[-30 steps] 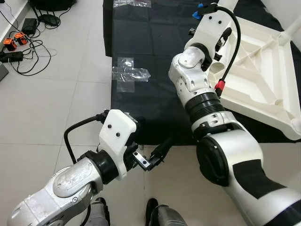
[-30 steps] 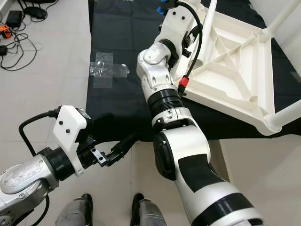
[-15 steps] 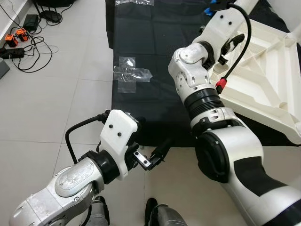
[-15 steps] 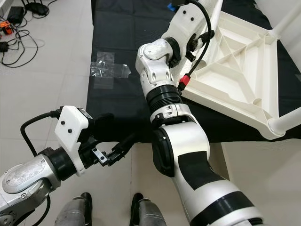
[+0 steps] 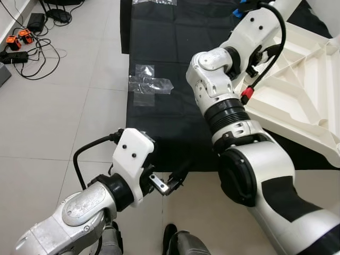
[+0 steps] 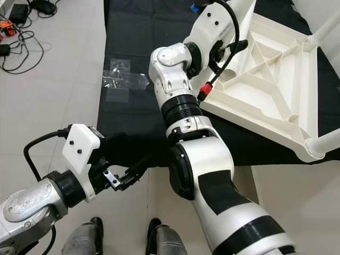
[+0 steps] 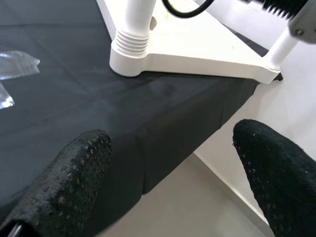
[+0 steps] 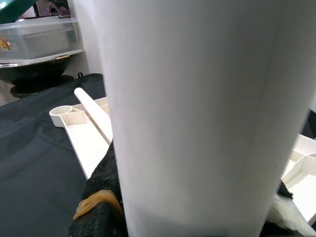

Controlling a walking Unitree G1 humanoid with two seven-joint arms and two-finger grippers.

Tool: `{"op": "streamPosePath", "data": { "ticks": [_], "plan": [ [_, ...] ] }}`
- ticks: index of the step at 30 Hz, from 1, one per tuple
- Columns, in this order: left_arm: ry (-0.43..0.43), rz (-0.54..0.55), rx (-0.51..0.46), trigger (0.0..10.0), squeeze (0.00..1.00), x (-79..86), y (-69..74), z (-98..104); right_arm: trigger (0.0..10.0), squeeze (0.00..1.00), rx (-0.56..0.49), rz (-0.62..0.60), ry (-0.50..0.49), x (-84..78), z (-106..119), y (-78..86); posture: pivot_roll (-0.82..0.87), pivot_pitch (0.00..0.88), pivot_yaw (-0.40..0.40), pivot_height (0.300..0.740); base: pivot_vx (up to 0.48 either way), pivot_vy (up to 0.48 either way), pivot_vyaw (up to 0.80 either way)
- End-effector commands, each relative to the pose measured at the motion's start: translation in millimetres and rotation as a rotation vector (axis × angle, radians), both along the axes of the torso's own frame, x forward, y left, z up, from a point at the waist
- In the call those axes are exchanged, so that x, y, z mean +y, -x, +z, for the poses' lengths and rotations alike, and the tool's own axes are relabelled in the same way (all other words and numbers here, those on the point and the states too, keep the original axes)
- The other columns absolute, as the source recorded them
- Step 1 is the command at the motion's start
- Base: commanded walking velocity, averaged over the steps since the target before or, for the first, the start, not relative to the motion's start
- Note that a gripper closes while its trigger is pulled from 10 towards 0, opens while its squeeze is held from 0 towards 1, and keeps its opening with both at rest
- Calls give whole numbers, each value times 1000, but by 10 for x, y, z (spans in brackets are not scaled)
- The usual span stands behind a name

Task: Building children table

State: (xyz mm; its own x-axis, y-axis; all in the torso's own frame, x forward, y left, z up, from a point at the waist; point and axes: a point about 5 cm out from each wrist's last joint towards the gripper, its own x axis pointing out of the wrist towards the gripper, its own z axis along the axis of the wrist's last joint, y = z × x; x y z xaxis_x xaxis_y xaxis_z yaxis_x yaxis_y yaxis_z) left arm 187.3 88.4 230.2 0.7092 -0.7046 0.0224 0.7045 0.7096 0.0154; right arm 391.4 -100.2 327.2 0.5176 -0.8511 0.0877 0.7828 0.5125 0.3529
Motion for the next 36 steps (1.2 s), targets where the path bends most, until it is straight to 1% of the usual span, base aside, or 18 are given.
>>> {"op": "streamPosePath", "data": {
  "ticks": [1, 2, 3, 4, 5, 7, 9, 10, 11, 12, 14, 18, 22, 36],
  "plan": [
    [-16, 0, 21, 10000, 0, 10, 19, -62, 10000, 0, 300, -24, -93, -70, -745, -26, 116, 335, -142, 740, 0, 0, 0],
    [-16, 0, 21, 10000, 0, 10, 19, -62, 10000, 0, 300, -24, -93, -70, -745, -26, 116, 335, -142, 740, 0, 0, 0],
    [-41, 25, 42, 10000, 0, 59, 10, -136, 10000, 0, 300, -15, -92, -48, -747, -26, 117, 335, -140, 740, 0, 0, 0],
    [-41, 25, 42, 10000, 0, 59, 10, -136, 10000, 0, 300, -15, -92, -48, -747, -26, 117, 335, -140, 740, 0, 0, 0],
    [-70, 44, 64, 10000, 0, 108, 8, -213, 10000, 0, 299, -4, -94, -27, -748, -27, 116, 335, -139, 740, 0, 0, 0],
    [-70, 44, 64, 10000, 0, 108, 8, -213, 10000, 0, 299, -4, -94, -27, -748, -27, 116, 335, -139, 740, 0, 0, 0],
    [-100, 72, 92, 10000, 0, 180, 7, -306, 10000, 0, 289, 21, -91, 21, -732, -30, 115, 336, -139, 740, 0, 0, 0],
    [-104, 76, 95, 10000, 0, 190, 7, -319, 10000, 0, 284, 33, -89, 37, -723, -32, 115, 336, -139, 740, 0, 0, 0],
    [-102, 77, 95, 10000, 0, 189, 7, -318, 10000, 0, 267, 64, -72, 83, -680, -41, 112, 338, -137, 740, 0, 0, 0],
    [-102, 77, 95, 10000, 0, 189, 7, -318, 10000, 0, 267, 64, -72, 83, -680, -41, 112, 338, -137, 740, 0, 0, 0],
    [-96, 74, 89, 10000, 0, 169, 10, -305, 10000, 0, 250, 104, -39, 150, -615, -51, 108, 339, -139, 740, 0, 0, 0],
    [-77, 66, 69, 10000, 0, 133, 11, -264, 10000, 0, 261, 154, -22, 216, -584, -66, 102, 339, -144, 740, 0, 0, 0],
    [-69, 62, 54, 10000, 0, 123, 17, -251, 10000, 0, 266, 170, -8, 216, -575, -78, 102, 340, -147, 740, 0, 0, 0],
    [-55, 50, 27, 10000, 0, 85, 20, -207, 10000, 0, 280, 215, -37, 244, -559, -98, 97, 341, -155, 740, 0, 0, 0]
  ]
}}
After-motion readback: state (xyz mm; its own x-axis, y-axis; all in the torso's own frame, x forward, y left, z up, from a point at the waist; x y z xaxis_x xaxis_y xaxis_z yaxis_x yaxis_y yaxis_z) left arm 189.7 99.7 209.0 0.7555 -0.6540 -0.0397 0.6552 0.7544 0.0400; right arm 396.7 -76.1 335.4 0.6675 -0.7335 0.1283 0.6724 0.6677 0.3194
